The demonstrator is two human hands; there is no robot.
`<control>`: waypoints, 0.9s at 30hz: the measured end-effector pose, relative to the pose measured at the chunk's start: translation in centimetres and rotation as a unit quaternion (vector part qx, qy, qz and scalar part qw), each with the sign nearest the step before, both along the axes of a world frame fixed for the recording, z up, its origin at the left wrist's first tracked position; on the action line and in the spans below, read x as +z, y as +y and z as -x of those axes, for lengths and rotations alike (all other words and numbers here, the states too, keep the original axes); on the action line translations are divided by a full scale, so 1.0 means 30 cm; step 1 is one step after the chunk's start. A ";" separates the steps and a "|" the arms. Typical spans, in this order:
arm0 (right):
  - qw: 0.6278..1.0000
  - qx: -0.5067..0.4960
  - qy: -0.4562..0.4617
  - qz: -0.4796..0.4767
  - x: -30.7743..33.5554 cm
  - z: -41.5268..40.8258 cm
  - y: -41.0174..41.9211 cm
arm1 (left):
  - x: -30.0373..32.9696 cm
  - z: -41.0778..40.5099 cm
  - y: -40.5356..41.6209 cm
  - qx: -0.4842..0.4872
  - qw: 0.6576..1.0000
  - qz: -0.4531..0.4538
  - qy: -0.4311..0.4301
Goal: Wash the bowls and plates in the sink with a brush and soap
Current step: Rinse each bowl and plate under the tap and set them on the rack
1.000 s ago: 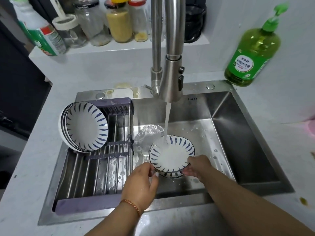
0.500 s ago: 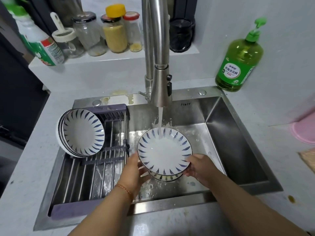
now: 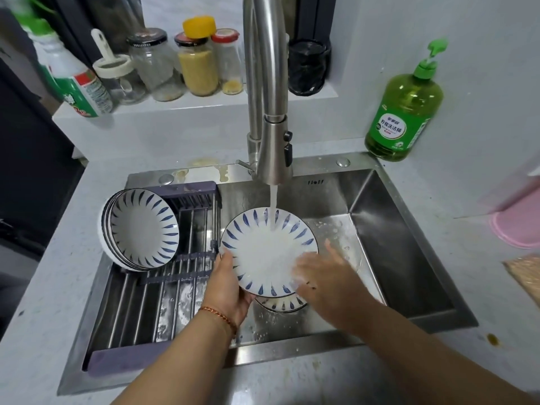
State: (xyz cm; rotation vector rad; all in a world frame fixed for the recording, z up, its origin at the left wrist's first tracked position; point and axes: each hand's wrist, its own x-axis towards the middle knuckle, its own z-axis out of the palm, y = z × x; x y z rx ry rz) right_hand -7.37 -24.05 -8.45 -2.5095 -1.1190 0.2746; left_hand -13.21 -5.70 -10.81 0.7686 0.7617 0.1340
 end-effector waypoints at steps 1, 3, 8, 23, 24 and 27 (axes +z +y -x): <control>0.999 0.048 0.017 0.010 0.010 0.026 0.003 | 0.000 -0.003 0.002 0.004 1.000 -0.002 0.002; 0.993 0.089 0.074 0.009 0.030 0.074 0.020 | 0.003 -0.008 0.003 -0.002 1.000 -0.020 -0.001; 0.963 0.077 0.255 -0.037 0.058 0.092 0.150 | 0.009 -0.011 -0.015 -0.026 0.999 -0.018 0.016; 0.973 0.050 -0.010 0.225 0.052 -0.140 0.085 | 0.044 -0.009 -0.023 0.004 0.997 -0.062 0.036; 0.973 0.054 -0.004 0.226 0.061 -0.123 0.066 | 0.040 -0.011 -0.016 0.010 0.998 -0.060 0.035; 0.978 0.076 0.074 0.179 0.108 -0.049 0.031 | 0.041 -0.021 -0.006 0.023 0.997 -0.062 0.037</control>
